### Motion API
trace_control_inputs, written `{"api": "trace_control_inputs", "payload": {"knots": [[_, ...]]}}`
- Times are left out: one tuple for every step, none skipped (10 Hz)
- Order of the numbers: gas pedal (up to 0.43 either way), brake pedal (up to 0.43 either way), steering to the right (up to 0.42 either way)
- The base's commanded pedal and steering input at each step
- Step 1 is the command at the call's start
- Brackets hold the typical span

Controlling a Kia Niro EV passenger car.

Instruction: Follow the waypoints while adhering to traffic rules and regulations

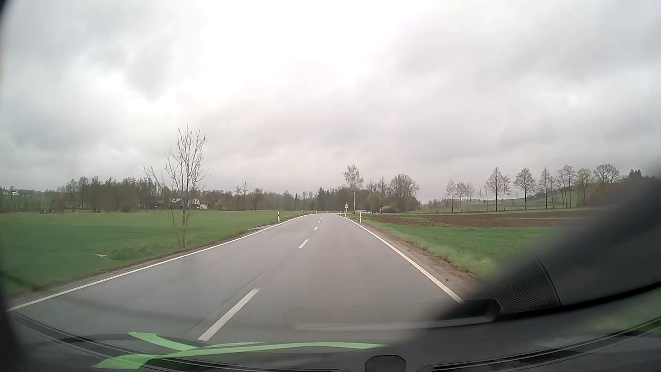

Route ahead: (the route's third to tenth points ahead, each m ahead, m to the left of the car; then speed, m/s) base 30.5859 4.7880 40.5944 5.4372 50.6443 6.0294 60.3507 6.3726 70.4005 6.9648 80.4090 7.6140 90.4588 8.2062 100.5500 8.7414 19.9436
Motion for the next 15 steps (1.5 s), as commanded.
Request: {"api": "trace_control_inputs", "payload": {"knots": [[0.169,0.000,-0.017],[0.169,0.000,-0.017],[0.169,0.000,-0.017],[0.169,0.000,-0.017],[0.169,0.000,-0.017],[0.169,0.000,-0.016],[0.169,0.000,-0.015],[0.169,0.000,-0.014],[0.157,0.000,-0.010],[0.157,0.000,-0.007],[0.157,0.000,-0.007],[0.150,0.000,-0.006],[0.118,0.000,-0.006],[0.087,0.000,-0.005],[0.067,0.000,-0.004]]}}
